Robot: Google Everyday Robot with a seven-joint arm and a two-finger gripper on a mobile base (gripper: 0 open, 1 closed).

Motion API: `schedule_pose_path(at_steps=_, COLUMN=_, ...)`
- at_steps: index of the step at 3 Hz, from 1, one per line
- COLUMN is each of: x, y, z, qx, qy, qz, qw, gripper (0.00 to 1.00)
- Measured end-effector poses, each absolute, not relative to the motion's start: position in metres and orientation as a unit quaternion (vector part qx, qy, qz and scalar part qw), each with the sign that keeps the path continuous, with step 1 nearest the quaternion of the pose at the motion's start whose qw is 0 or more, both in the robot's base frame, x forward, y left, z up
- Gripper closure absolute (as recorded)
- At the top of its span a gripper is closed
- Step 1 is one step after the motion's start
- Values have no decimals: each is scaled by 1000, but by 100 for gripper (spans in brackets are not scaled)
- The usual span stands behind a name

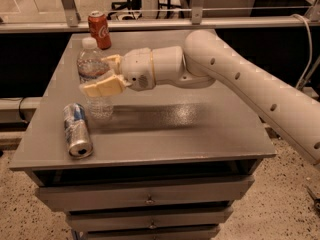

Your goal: Move water bottle near redbull can

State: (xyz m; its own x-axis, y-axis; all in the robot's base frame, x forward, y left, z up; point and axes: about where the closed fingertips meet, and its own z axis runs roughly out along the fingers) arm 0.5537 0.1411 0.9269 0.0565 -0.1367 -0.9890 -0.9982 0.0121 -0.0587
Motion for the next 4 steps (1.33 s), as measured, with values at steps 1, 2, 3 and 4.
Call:
schedule_pose_path(at_steps=1, x=550, y=149, z=922, qx=-547, qy=518, qz=455, qw=475, gripper=63)
schedule_pose_path(at_steps=2, x=545, y=155, z=919, qx=-549, qy=513, qz=463, qw=470, gripper=39)
schedule_pose_path(at_steps=3, x=541, y=157, z=918, qx=-551, qy=513, qz=465, qw=466, gripper=17)
schedule_pose_path(at_steps=4, x=537, y=154, z=918, qx=-552, qy=516, qz=463, qw=464, gripper=0)
